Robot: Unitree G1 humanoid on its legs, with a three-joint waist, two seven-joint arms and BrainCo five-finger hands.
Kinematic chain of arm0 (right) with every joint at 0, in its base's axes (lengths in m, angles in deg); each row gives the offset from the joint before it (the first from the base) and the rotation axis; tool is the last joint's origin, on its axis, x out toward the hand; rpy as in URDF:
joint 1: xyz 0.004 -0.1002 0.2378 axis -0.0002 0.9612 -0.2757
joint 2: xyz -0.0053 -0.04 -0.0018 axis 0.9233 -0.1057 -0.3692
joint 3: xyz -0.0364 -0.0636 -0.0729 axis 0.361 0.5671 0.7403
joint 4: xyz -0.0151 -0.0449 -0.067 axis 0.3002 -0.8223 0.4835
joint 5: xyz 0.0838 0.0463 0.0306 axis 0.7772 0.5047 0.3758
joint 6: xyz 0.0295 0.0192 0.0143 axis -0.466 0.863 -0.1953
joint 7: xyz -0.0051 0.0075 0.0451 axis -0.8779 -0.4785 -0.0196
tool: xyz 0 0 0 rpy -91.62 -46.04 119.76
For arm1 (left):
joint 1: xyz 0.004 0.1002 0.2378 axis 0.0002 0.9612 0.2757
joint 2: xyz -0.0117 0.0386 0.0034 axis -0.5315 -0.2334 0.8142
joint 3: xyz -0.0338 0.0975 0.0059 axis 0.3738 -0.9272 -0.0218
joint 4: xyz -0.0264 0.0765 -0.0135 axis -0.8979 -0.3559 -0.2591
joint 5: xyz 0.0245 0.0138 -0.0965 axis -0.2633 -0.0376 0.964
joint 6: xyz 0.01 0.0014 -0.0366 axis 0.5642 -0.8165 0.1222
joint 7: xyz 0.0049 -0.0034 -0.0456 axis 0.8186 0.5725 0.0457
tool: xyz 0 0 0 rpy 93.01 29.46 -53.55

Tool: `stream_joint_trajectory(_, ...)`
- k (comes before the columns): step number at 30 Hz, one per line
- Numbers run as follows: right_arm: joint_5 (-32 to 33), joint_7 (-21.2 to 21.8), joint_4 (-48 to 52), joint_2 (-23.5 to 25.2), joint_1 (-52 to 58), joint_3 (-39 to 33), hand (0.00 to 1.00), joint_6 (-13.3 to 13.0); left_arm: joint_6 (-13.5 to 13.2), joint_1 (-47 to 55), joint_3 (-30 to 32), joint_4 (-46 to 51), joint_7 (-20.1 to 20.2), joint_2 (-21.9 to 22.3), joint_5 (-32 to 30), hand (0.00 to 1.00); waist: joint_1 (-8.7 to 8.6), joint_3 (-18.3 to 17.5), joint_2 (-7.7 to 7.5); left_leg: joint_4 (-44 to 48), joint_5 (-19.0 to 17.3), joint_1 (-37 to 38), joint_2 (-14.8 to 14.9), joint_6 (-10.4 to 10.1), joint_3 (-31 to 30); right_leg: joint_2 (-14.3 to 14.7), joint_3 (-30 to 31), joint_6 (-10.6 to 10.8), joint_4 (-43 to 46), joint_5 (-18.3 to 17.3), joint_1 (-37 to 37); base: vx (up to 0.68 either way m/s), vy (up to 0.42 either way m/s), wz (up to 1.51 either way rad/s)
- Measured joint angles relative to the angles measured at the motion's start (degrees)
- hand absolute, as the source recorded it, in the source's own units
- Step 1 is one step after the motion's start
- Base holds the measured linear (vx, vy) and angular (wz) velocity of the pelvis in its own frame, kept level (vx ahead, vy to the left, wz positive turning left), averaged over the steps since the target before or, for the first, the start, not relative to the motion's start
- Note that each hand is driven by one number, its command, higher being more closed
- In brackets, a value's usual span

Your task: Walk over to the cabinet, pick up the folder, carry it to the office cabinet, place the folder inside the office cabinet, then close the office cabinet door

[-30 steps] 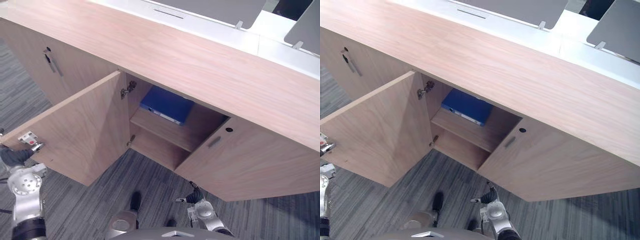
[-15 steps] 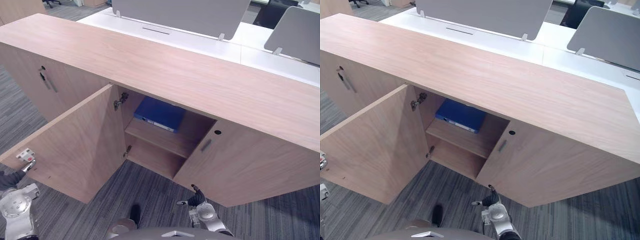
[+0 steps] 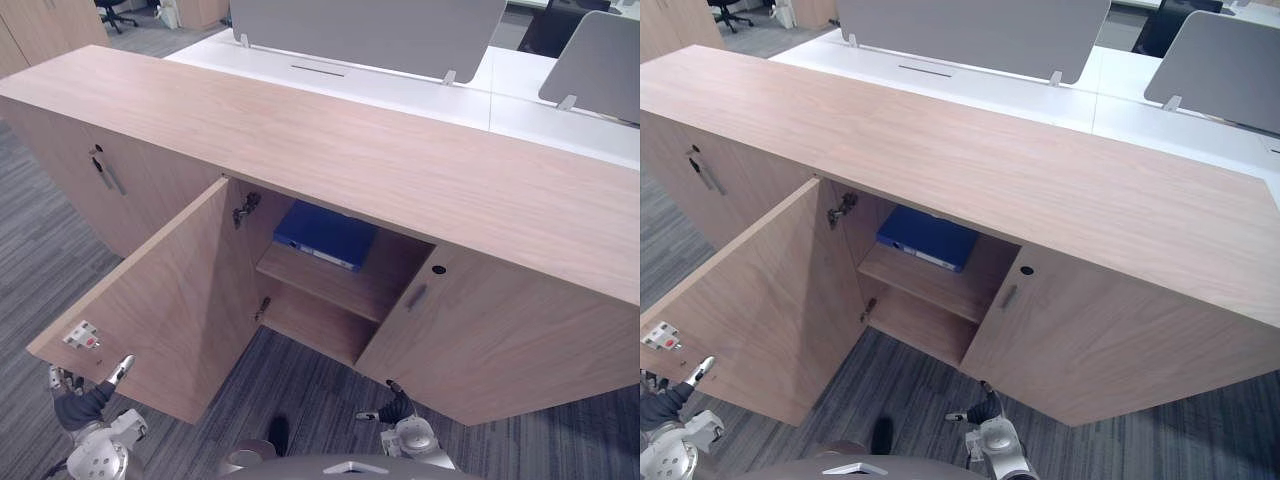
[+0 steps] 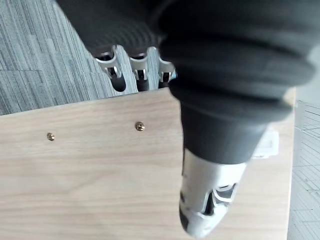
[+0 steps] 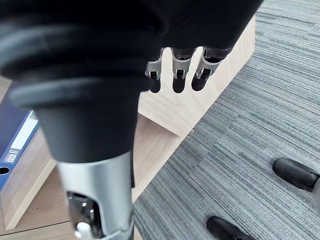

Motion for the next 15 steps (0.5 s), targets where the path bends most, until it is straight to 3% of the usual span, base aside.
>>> stream_joint_trajectory(4, 0.01, -0.11, 0.01, -0.13, 0.74, -0.34, 0.00, 0.00, -0.85, 1.20, -2.63, -1.11, 0.55, -0.26, 0.00, 0.00, -0.48, 0.02, 0.71, 0.00, -0.03, 0.14, 0.14, 0.04, -0.01, 0.10, 0.04, 0.01, 0.45, -0.02, -0.04, -0.06, 0.003, 0.02)
stream_joint_trajectory(6, 0.01, -0.24, 0.08, -0.20, 0.76, -0.51, 0.00, -0.03, -1.96, 0.58, -5.25, -8.53, 1.58, -2.19, -0.38, 0.00, -1.47, 0.10, 1.49, 0.00, -0.05, 0.07, 0.04, 0.02, 0.21, -0.03, 0.27, 0.00, 0.60, -0.05, -0.16, -0.06, 0.029, 0.07)
stream_joint_trajectory(8, 0.02, -0.32, 0.19, 0.14, 1.08, -0.31, 0.00, -0.20, -1.22, -0.07, -7.45, -14.49, 1.77, -3.30, -0.19, 0.00, -2.76, 0.02, 1.21, 0.51, -0.50, -0.71, -0.49, -0.50, 1.37, -1.12, 1.55, -0.29, 0.58, -0.19, -1.50, -0.04, 0.072, -0.09)
stream_joint_trajectory(9, 0.03, -0.32, 0.20, 0.31, 1.40, -0.20, 0.00, -0.31, -1.05, -0.41, -8.01, -16.41, 1.90, -3.22, -0.08, 0.00, -2.87, 0.07, 1.05, 1.46, 0.01, -0.82, -0.75, 1.40, 2.40, -1.51, 2.06, -0.42, 0.53, -0.10, -1.90, 0.04, 0.094, -0.42)
stream_joint_trajectory(10, 0.05, -0.34, 0.22, -0.21, 1.59, 0.18, 0.00, -0.36, -0.89, -0.83, -9.60, -19.17, 2.40, -3.25, 0.34, 0.00, -2.89, 0.00, 1.75, 1.57, -1.97, 0.68, -0.31, 1.36, 2.65, -1.21, 3.01, -0.61, 0.18, 0.14, -2.05, 0.11, 0.071, -0.42)
stream_joint_trajectory(11, 0.06, -0.48, 0.29, -0.24, 2.49, 0.12, 0.00, -0.36, -0.11, -1.60, -11.55, -21.12, 2.84, -3.84, 0.54, 0.00, -3.75, -0.28, 2.26, -0.04, -1.68, 1.27, -0.57, 0.92, 3.76, -1.31, 3.58, -0.79, -0.11, 0.18, -2.09, 0.09, 0.082, -0.39)
stream_joint_trajectory(14, 0.07, -0.94, 0.33, -0.25, 2.48, -0.02, 0.00, -0.36, 0.20, -1.36, -19.51, -21.97, 6.34, -6.03, 0.11, 0.00, -4.41, -0.12, 1.68, -0.04, -1.72, 0.68, -1.19, 0.87, 5.53, -1.95, 5.01, -1.03, 1.11, -0.27, -3.89, -0.01, 0.099, -0.21)
stream_joint_trajectory(15, 0.07, -1.00, 0.35, 0.00, 2.49, 0.03, 0.00, -0.41, 0.20, -0.86, -22.06, -21.83, 7.16, -5.56, -0.16, 0.00, -5.51, -0.64, 0.53, -0.04, -2.93, 0.13, -2.11, -0.71, 5.71, -3.03, 5.53, -1.41, 1.42, -0.52, -5.03, -0.03, 0.134, -0.13)
